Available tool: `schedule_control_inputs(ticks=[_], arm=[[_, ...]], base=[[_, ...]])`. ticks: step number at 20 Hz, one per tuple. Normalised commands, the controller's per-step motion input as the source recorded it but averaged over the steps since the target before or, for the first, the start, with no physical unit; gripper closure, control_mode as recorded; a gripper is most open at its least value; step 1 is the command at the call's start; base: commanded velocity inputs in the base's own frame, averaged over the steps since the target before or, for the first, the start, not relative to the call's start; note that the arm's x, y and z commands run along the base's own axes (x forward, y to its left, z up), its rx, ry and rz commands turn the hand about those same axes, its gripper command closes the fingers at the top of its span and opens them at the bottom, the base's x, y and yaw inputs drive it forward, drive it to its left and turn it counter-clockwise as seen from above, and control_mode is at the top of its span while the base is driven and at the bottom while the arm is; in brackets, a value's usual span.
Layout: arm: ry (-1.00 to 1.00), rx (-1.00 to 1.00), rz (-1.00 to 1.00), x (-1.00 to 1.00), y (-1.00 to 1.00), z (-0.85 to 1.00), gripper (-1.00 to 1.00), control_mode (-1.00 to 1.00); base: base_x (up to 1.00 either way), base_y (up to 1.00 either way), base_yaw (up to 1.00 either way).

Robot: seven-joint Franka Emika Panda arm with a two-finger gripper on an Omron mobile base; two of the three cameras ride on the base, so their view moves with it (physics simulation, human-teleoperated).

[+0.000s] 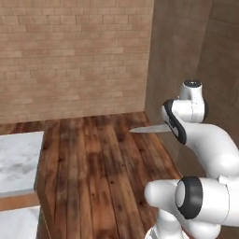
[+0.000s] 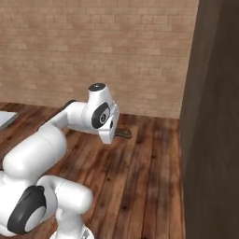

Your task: Pick up the knife from the drawer and place it on the cutting board. Then place the meat from the plate to the cutting board.

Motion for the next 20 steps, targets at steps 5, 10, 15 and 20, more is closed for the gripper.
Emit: schedule_control_inputs(ticks=[5, 10, 15, 20], arm=[[0.00, 0.00, 0.00, 0.00, 0.00, 0.00, 1.00, 1.00], [0.00, 0.00, 0.00, 0.00, 0.00, 0.00, 1.00, 1.00], [0.00, 0.00, 0.00, 0.00, 0.00, 0.00, 1.00, 1.00], [0.00, 0.00, 0.00, 0.00, 0.00, 0.00, 1.00, 1.00]], base=[[1.00, -0.61, 0.11], [1.00, -0.14, 0.17], [1.00, 0.00, 0.38], [1.00, -0.02, 0.50]])
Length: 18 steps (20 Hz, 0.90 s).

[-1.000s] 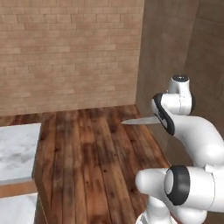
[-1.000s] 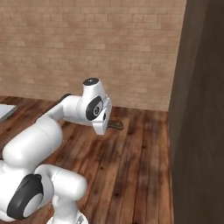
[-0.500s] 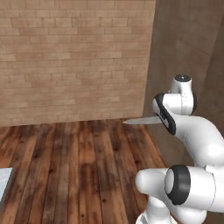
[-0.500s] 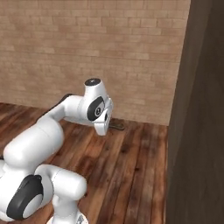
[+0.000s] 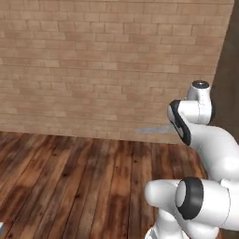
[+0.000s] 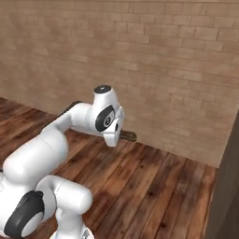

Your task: Pick up the knife from the drawer and place it on the cutting board. Then place the meat from the plate to the cutting board.

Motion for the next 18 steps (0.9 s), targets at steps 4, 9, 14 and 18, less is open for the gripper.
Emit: schedule_control_inputs(ticks=[4, 9, 14, 18], arm=[[0.00, 0.00, 0.00, 0.00, 0.00, 0.00, 1.00, 1.00], [0.00, 0.00, 0.00, 0.00, 0.00, 0.00, 1.00, 1.00], [0.00, 0.00, 0.00, 0.00, 0.00, 0.00, 1.00, 1.00], [0.00, 0.00, 0.00, 0.00, 0.00, 0.00, 1.00, 1.00]], base=[[0.94, -0.13, 0.69], [0.82, -0.08, 0.76], [0.95, -0.16, 0.75], [1.00, -0.31, 0.74]])
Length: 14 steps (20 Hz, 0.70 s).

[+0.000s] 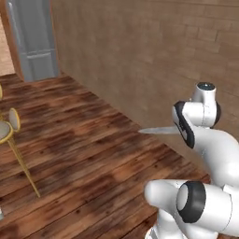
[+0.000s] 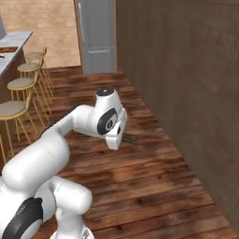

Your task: Pick up the knife from the drawer and place it on the cutting board. Then place the meat from the plate to the cutting board.

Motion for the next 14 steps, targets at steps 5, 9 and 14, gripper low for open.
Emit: schedule_control_inputs(ticks=[5, 9, 14], arm=[[0.00, 0.00, 0.00, 0.00, 0.00, 0.00, 1.00, 1.00], [0.00, 0.00, 0.00, 0.00, 0.00, 0.00, 1.00, 1.00], [0.00, 0.00, 0.00, 0.00, 0.00, 0.00, 1.00, 1.00]], base=[[1.00, -0.53, 0.58], [1.00, -0.73, 0.48], [1.00, -0.61, 0.46]])
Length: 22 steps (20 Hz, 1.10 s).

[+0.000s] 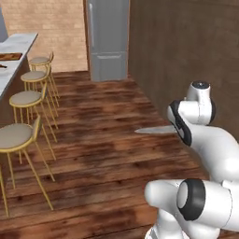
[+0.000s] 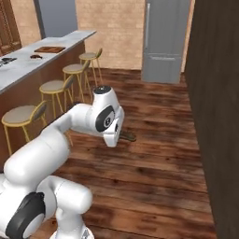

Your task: Pick up the knife from the drawer and place it on the cutting board. Then place the meat from the plate to the cutting board.

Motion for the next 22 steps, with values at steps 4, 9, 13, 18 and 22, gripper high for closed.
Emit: schedule_control_inputs(ticks=[4, 9, 13, 18, 22], arm=[[0.00, 0.00, 0.00, 0.00, 0.00, 0.00, 1.00, 1.00], [0.00, 0.00, 0.00, 0.00, 0.00, 0.00, 1.00, 1.00], [0.00, 0.00, 0.00, 0.00, 0.00, 0.00, 1.00, 1.00], [0.00, 0.00, 0.00, 0.00, 0.00, 0.00, 1.00, 1.00], [0.00, 0.00, 0.00, 0.00, 0.00, 0.00, 1.00, 1.00]], base=[[1.00, -0.04, 0.43], [0.96, -0.57, 0.40], [0.93, -0.79, 0.33], [0.97, -0.71, 0.34], [0.94, -0.67, 0.36]])
